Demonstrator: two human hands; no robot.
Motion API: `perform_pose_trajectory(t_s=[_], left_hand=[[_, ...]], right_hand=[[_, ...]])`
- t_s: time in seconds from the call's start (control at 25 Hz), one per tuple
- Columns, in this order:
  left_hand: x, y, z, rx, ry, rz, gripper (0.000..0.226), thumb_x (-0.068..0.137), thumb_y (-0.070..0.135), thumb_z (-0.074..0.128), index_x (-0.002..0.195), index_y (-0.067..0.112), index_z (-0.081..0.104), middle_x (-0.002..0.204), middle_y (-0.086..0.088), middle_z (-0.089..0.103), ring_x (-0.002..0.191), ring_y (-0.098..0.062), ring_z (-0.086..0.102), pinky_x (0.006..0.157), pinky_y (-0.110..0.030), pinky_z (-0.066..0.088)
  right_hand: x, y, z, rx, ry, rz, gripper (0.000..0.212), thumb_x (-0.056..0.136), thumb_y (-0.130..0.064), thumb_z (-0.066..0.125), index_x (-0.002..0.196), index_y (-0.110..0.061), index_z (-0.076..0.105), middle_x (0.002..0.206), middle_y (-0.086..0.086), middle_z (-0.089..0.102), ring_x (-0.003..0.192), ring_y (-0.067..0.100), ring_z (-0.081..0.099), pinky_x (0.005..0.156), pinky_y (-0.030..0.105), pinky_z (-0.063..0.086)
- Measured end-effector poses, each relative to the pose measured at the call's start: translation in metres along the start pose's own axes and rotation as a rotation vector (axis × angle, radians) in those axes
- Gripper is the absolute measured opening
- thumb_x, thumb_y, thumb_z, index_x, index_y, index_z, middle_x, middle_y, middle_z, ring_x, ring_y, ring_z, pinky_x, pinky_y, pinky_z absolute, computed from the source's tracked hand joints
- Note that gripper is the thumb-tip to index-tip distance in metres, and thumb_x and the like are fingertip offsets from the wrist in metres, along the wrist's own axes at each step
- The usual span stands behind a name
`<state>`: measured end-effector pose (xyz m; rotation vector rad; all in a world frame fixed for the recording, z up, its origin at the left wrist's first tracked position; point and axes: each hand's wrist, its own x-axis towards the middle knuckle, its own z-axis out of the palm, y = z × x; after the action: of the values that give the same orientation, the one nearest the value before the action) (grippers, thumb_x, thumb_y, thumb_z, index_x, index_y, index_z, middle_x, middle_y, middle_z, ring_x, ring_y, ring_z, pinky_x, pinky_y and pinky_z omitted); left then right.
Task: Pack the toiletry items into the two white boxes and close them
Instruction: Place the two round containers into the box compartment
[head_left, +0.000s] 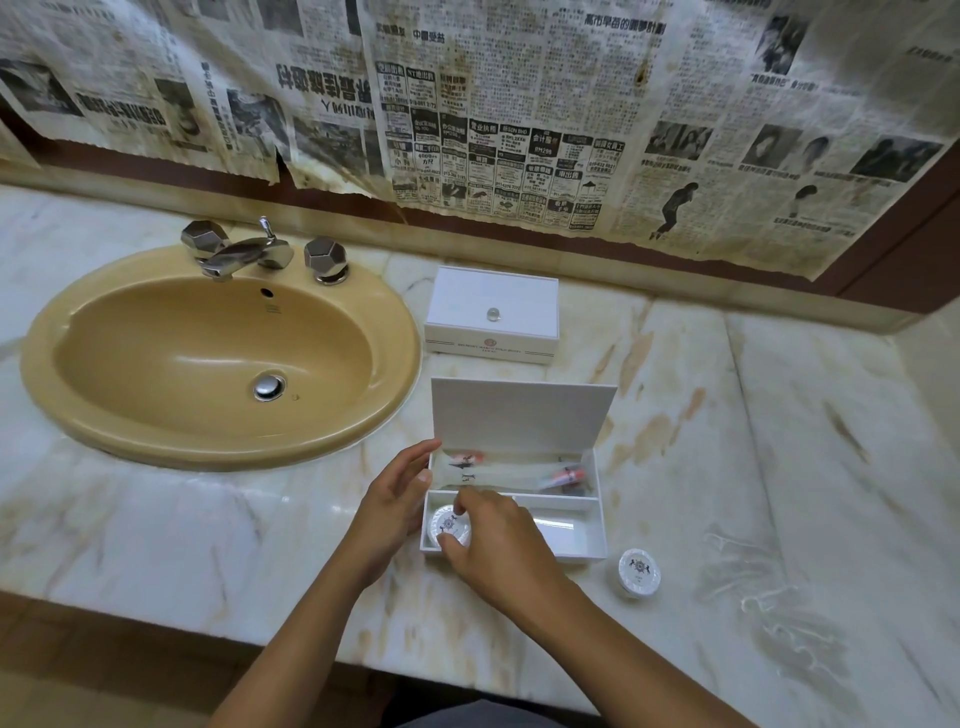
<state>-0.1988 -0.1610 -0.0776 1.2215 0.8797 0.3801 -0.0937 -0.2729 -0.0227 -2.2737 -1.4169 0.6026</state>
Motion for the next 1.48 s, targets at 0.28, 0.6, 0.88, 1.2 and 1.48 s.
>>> perform_pose_trajectory(t_s=[0.28, 0.6, 0.88, 1.2, 1.48], left_hand=[[-0.001, 0.003, 0.001, 0.027, 0.02, 0.001, 0.031, 0.105, 0.023, 0.051, 0.129, 0.041, 0.061, 0.131, 0.005, 0.067, 0.117, -0.02, 0.067, 0.092, -0.042, 0.059], [-0.003, 0.007, 0.004, 0.033, 0.033, -0.021, 0.032, 0.105, 0.022, 0.05, 0.126, 0.043, 0.062, 0.124, 0.013, 0.069, 0.114, -0.012, 0.068, 0.083, -0.029, 0.06], [0.0, 0.003, 0.003, 0.055, 0.028, -0.019, 0.033, 0.105, 0.024, 0.049, 0.123, 0.048, 0.064, 0.133, 0.002, 0.066, 0.121, -0.019, 0.065, 0.09, -0.037, 0.058], [0.001, 0.0, 0.001, 0.079, 0.027, -0.011, 0.032, 0.104, 0.029, 0.051, 0.125, 0.05, 0.063, 0.138, 0.004, 0.062, 0.129, -0.02, 0.058, 0.097, -0.04, 0.054], [-0.002, 0.004, 0.004, 0.054, 0.031, -0.015, 0.032, 0.105, 0.025, 0.051, 0.124, 0.048, 0.064, 0.133, 0.003, 0.066, 0.123, -0.018, 0.063, 0.092, -0.035, 0.055]], right_hand=[[-0.006, 0.006, -0.01, 0.091, 0.13, -0.059, 0.026, 0.086, -0.034, 0.058, 0.107, -0.018, 0.059, 0.105, 0.001, 0.063, 0.093, 0.02, 0.058, 0.079, 0.03, 0.044], [-0.033, 0.075, -0.061, 0.03, 0.295, 0.102, 0.04, 0.079, -0.027, 0.066, 0.117, -0.029, 0.056, 0.112, -0.009, 0.058, 0.105, 0.014, 0.052, 0.088, 0.027, 0.042], [-0.051, 0.105, -0.066, -0.087, 0.029, 0.346, 0.065, 0.083, -0.042, 0.06, 0.14, -0.032, 0.031, 0.136, -0.005, 0.043, 0.123, 0.018, 0.04, 0.096, 0.033, 0.041], [-0.058, 0.125, -0.047, -0.156, -0.166, 0.439, 0.066, 0.075, -0.03, 0.062, 0.134, -0.031, 0.032, 0.121, -0.004, 0.043, 0.112, 0.018, 0.042, 0.082, 0.03, 0.045], [-0.049, 0.137, -0.032, -0.1, -0.054, 0.418, 0.03, 0.076, -0.019, 0.061, 0.105, -0.02, 0.052, 0.101, -0.002, 0.046, 0.093, 0.016, 0.044, 0.07, 0.026, 0.043]])
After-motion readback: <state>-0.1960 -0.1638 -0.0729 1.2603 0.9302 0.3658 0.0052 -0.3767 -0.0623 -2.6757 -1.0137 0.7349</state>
